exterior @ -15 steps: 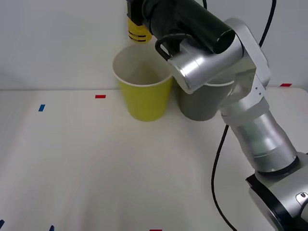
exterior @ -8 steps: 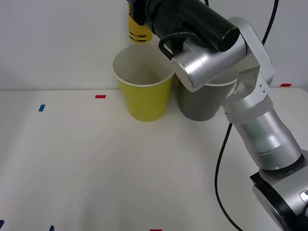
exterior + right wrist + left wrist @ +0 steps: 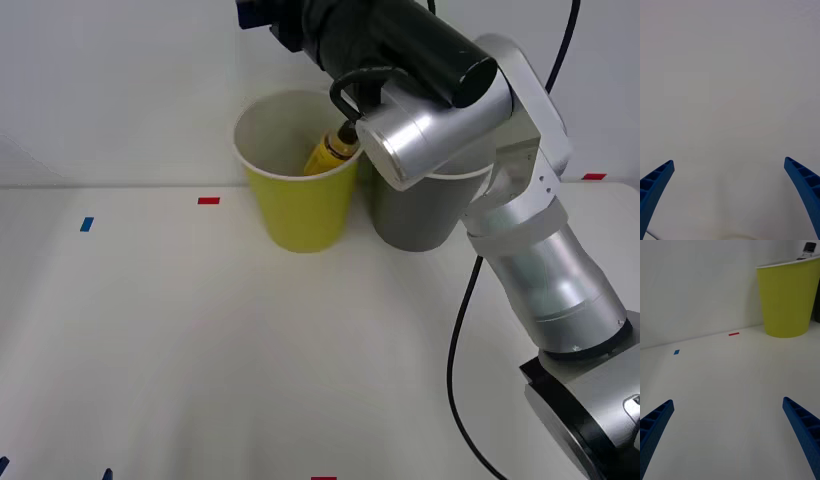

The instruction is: Put cans in the gray bin and PET bottles in the light green bin.

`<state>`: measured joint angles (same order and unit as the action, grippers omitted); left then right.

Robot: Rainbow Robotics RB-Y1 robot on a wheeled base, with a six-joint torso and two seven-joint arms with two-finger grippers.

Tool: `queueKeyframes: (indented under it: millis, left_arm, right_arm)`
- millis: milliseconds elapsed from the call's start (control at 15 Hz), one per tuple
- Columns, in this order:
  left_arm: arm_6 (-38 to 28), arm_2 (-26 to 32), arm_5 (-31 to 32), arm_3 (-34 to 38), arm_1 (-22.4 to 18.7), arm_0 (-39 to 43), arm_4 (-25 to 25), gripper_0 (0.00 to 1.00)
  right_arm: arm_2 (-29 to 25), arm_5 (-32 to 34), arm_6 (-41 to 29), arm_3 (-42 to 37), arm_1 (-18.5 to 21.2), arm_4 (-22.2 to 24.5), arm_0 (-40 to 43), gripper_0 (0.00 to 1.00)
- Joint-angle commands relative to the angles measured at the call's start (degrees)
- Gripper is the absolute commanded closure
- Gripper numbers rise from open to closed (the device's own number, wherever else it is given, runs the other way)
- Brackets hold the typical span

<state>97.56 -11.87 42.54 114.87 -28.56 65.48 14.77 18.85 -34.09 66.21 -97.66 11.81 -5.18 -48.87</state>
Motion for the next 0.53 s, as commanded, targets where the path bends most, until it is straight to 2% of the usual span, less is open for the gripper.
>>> queueKeyframes:
  millis: [67,467,533]
  left_arm:
    - [0.0,0.0,0.0,0.0,0.0,0.0,0.0,0.0]
    - [0.0,0.0,0.0,0.0,0.0,0.0,0.0,0.0]
    - [0.0,0.0,0.0,0.0,0.0,0.0,0.0,0.0]
  right_arm:
    - [0.0,0.0,-0.1,0.0,-0.1,1.0,0.0,0.0]
    - [-0.2,-0.2,0.5,-0.3,-0.2,1.0,0.1,0.0]
    - [-0.4,-2.2,0.7,-1.4,-0.1,0.3,0.1,0.0]
